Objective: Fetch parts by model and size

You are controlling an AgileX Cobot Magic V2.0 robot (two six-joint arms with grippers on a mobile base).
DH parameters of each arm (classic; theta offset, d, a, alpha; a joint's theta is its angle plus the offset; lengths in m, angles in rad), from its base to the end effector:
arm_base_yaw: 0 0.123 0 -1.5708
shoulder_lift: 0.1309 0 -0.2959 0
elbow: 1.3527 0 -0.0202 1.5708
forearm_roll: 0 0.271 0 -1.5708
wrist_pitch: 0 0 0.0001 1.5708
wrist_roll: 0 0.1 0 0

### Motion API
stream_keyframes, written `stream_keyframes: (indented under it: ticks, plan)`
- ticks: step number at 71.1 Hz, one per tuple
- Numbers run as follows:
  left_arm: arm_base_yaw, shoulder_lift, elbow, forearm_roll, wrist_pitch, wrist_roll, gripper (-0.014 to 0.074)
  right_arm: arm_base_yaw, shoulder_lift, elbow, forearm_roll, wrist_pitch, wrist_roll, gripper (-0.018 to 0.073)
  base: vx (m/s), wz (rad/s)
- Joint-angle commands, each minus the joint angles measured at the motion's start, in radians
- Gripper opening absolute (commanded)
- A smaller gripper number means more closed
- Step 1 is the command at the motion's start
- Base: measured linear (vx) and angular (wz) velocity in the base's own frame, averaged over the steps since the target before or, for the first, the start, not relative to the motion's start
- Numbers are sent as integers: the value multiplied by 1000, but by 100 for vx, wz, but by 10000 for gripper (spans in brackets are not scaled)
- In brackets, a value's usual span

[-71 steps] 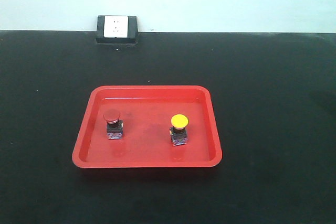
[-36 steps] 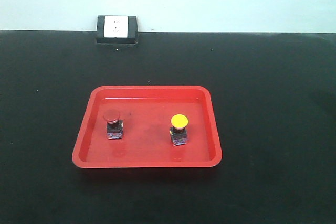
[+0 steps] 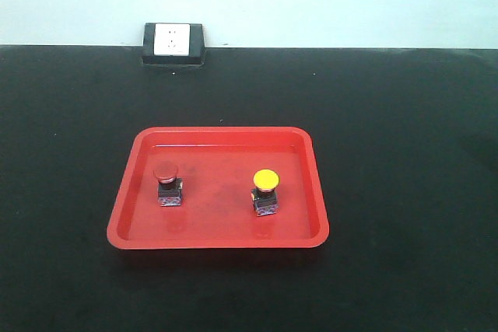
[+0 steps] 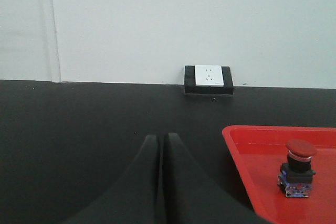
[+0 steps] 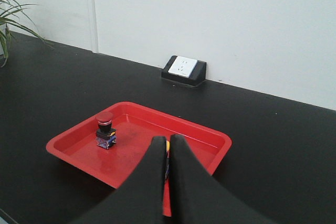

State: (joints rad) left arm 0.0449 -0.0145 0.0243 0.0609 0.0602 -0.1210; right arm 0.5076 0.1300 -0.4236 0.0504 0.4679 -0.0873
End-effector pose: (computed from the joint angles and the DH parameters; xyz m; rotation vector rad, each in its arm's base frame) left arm 0.0746 0.0037 0.2001 -0.0845 1.5512 -0.0093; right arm 0.0494 0.0301 0.3101 -0.4703 1.6031 0.3716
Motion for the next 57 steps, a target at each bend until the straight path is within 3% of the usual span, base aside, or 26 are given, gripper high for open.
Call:
stream_keyframes:
  ticks: [1,7,13,22,37,49,57]
  plan:
    - [-3,-14,2,-1,-66,-9,-6,0,12,-25,-3,-69,-4,-10,0,0]
    - [-3,-14,2,-1,-66,-9,-6,0,10,-25,-4,-69,-5,-10,0,0]
    - [-3,-14,2,-1,-66,-9,-6,-26,-29,-25,-84,-51,-14,-10,0,0]
    - [-3,-14,2,-1,-66,-9,-6,-166,-69,18,-102,-87,16,-10,0,0]
    - [-3,-14,2,-1,-66,-9,-6,-447,-112,232,-95,-338,15,-10,0,0]
    - [-3,-14,2,-1,-66,-9,-6,-551,-138,363,-30,-474,16,-10,0,0]
    - [-3,-14,2,-1,-66,-9,-6,-558,-151,428,-31,-512,18,-10,0,0]
